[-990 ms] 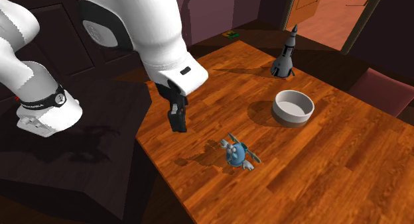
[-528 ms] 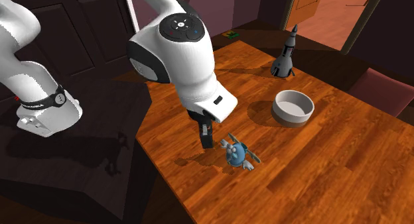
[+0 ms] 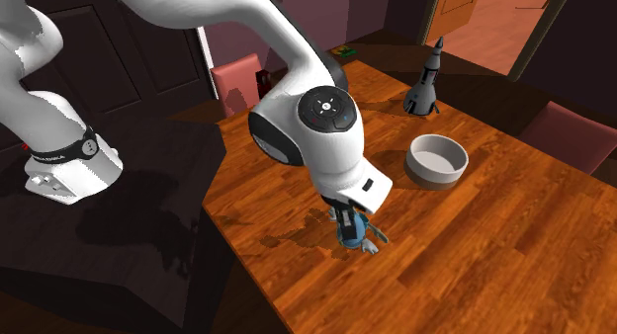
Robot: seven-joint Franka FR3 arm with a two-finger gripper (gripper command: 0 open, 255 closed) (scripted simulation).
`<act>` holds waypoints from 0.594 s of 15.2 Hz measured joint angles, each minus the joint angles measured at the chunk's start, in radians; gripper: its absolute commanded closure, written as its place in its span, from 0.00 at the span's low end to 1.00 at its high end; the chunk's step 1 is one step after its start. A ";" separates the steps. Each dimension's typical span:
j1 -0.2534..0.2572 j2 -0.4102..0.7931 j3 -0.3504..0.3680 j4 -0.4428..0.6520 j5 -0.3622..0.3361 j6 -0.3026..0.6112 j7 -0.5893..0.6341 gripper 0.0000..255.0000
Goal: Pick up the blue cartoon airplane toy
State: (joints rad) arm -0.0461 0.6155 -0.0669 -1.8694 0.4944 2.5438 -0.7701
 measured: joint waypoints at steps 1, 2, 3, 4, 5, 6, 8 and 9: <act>-0.005 0.016 0.005 0.013 0.005 0.003 -0.008 0.00; -0.007 0.030 0.009 0.023 0.009 0.009 -0.012 0.00; -0.010 0.045 0.014 0.028 0.014 0.017 -0.018 0.00; -0.013 0.055 0.018 0.029 0.019 0.027 -0.025 0.00; -0.016 0.066 0.020 0.035 0.022 0.032 -0.030 0.00; -0.018 0.079 0.023 0.042 0.024 0.037 -0.033 0.00; -0.022 0.099 0.029 0.047 0.031 0.052 -0.041 0.00; -0.023 0.104 0.030 0.048 0.032 0.055 -0.043 1.00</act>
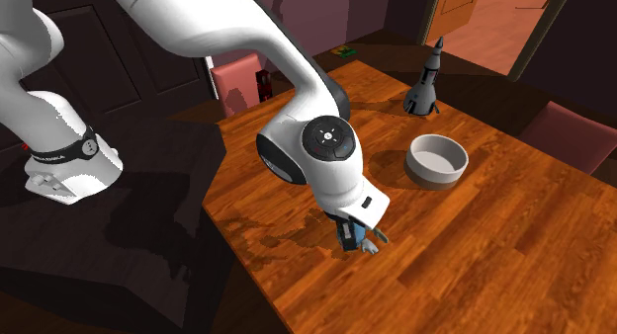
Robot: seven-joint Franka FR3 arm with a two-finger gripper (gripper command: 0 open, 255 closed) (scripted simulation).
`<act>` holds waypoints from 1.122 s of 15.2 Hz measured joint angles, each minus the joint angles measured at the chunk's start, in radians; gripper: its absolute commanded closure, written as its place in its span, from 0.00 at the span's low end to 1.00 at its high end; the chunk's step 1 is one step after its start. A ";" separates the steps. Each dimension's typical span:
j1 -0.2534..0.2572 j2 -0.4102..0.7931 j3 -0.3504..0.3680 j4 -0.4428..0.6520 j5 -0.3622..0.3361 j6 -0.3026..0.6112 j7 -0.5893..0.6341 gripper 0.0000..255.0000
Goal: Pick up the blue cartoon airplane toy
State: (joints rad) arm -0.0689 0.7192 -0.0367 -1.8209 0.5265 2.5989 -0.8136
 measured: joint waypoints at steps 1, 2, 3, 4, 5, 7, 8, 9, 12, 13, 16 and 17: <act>-0.001 0.003 0.001 0.001 0.001 0.001 -0.001 1.00; -0.001 0.004 0.001 0.003 0.001 0.002 -0.002 1.00; -0.001 0.004 0.001 0.004 0.001 0.002 -0.002 1.00; -0.001 0.004 0.001 0.004 0.001 0.003 -0.002 1.00; -0.001 0.004 0.001 0.004 0.001 0.003 -0.002 1.00; -0.001 0.004 0.001 0.003 0.001 0.003 -0.001 1.00; -0.001 0.004 0.001 0.003 0.001 0.003 -0.001 1.00; -0.001 0.004 0.001 0.003 0.001 0.003 -0.001 1.00; 0.002 -0.010 -0.002 -0.004 -0.002 -0.006 0.003 1.00; 0.004 -0.022 -0.005 -0.012 -0.004 -0.010 0.007 1.00; 0.011 -0.054 -0.014 -0.020 -0.015 -0.033 0.021 1.00; 0.013 -0.065 -0.017 -0.024 -0.018 -0.039 0.025 1.00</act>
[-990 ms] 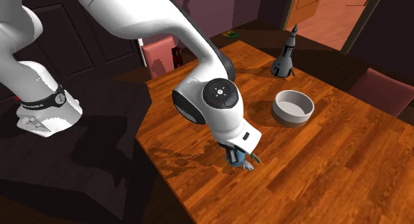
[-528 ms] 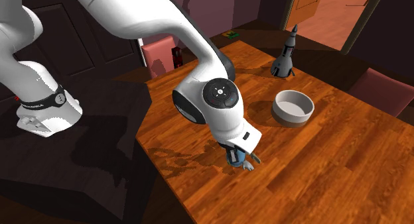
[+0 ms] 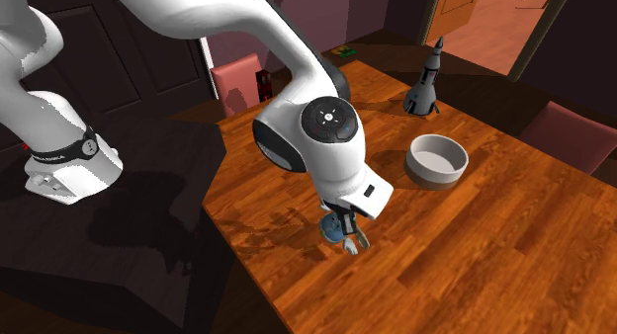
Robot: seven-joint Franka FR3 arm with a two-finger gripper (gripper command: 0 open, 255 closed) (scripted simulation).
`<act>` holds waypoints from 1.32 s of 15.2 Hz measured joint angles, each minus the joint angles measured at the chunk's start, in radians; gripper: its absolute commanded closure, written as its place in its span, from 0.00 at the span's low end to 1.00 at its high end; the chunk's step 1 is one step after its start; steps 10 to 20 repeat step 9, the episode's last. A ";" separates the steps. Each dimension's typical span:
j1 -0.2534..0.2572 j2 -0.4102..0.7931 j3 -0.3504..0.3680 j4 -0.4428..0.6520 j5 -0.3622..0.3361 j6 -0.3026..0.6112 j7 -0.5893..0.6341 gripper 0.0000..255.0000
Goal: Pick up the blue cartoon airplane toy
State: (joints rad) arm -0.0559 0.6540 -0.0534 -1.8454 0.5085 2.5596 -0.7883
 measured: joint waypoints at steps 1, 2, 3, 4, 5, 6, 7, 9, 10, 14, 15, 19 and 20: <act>0.001 -0.008 -0.003 0.001 -0.004 -0.009 0.004 1.00; 0.003 -0.018 -0.006 -0.001 -0.007 -0.016 0.009 1.00; 0.007 -0.031 -0.009 -0.006 -0.011 -0.024 0.015 1.00; 0.008 -0.041 -0.012 -0.008 -0.015 -0.032 0.019 1.00; 0.008 -0.050 -0.015 -0.010 -0.018 -0.039 0.021 1.00; 0.009 -0.059 -0.018 -0.010 -0.022 -0.049 0.026 1.00; 0.011 -0.073 -0.021 -0.016 -0.026 -0.057 0.029 1.00; 0.014 -0.086 -0.025 -0.014 -0.033 -0.071 0.038 1.00; 0.014 -0.086 -0.025 -0.014 -0.033 -0.071 0.038 1.00; 0.014 -0.086 -0.025 -0.014 -0.033 -0.071 0.038 1.00; 0.014 -0.086 -0.025 -0.014 -0.033 -0.071 0.038 1.00; 0.014 -0.086 -0.025 -0.014 -0.033 -0.071 0.038 1.00; 0.014 -0.086 -0.025 -0.014 -0.033 -0.071 0.038 1.00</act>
